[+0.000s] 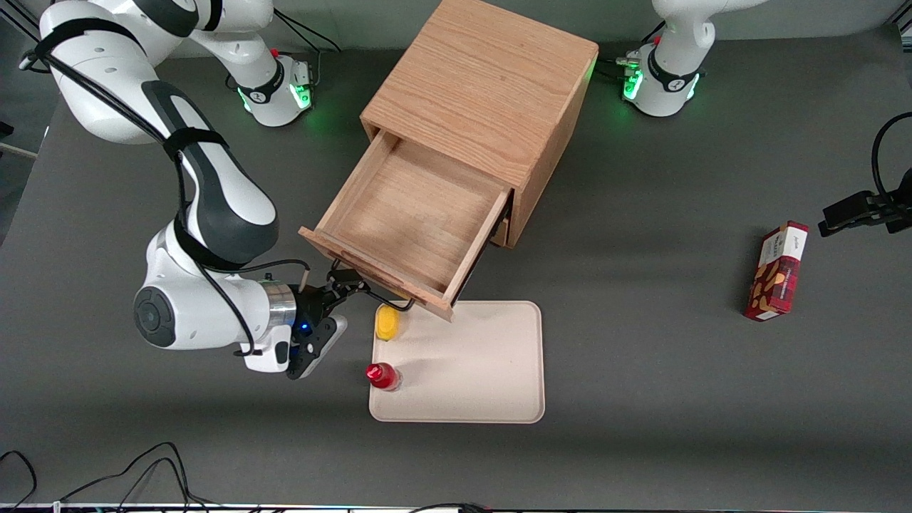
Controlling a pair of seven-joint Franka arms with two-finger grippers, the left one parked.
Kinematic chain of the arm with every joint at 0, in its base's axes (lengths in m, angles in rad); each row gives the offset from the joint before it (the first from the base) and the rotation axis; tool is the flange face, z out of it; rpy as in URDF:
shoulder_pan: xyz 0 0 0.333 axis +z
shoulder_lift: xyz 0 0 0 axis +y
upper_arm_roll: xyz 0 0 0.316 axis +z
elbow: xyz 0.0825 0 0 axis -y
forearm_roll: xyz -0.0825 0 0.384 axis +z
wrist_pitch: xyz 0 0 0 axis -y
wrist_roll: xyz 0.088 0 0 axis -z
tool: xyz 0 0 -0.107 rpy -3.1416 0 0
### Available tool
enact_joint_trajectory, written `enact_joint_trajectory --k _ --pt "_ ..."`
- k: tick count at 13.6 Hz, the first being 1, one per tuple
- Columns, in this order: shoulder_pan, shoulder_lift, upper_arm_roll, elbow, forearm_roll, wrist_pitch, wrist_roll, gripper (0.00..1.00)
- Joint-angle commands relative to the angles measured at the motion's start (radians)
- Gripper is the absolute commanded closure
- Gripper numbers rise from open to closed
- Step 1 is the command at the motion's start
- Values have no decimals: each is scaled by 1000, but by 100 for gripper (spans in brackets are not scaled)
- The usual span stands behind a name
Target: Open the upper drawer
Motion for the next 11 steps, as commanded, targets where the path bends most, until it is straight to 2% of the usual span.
enact_joint_trajectory --k 1,8,9,11 --pt "6 23 -3 91 -18 -40 -20 0" --pt "-21 -213 -17 110 -26 -144 3 0" --pt "-21 -259 -42 91 -30 -193 70 0" --pt "-21 -370 -72 38 -50 -256 329 0"
